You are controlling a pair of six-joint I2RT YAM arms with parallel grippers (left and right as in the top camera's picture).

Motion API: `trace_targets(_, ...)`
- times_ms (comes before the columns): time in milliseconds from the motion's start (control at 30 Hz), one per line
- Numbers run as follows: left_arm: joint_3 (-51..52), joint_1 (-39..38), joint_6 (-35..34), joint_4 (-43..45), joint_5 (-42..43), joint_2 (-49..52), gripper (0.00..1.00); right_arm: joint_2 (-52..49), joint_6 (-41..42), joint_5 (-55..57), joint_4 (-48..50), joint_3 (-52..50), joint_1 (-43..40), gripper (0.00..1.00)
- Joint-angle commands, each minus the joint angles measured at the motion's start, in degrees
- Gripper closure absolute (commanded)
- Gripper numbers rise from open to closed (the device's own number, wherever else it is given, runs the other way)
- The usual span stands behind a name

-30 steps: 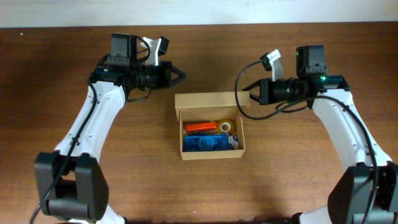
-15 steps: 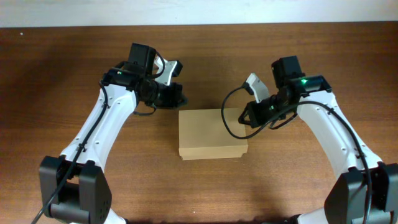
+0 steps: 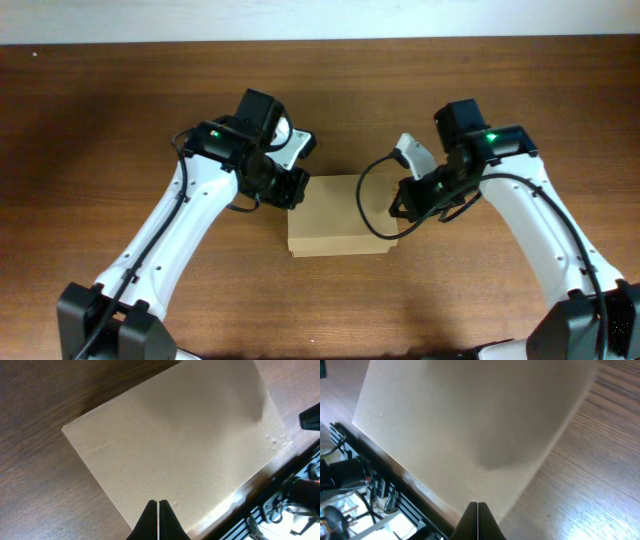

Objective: Pack container

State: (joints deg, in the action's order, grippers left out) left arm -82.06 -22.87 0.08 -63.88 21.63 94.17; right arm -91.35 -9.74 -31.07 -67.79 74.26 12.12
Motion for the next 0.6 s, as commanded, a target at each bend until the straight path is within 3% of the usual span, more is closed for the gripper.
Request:
trace_targets(0,2.23,-1.57,1.73,0.2,-1.95,-0.79,0.98,1.01,-0.98,0.31,2.05,-3.1,2.69,0.96)
trace_targets(567,17.51,-2.16,1.66,8.74,-0.85,-0.79,0.98,0.98,-0.33,0.31,12.57,-15.45,3.41,0.96)
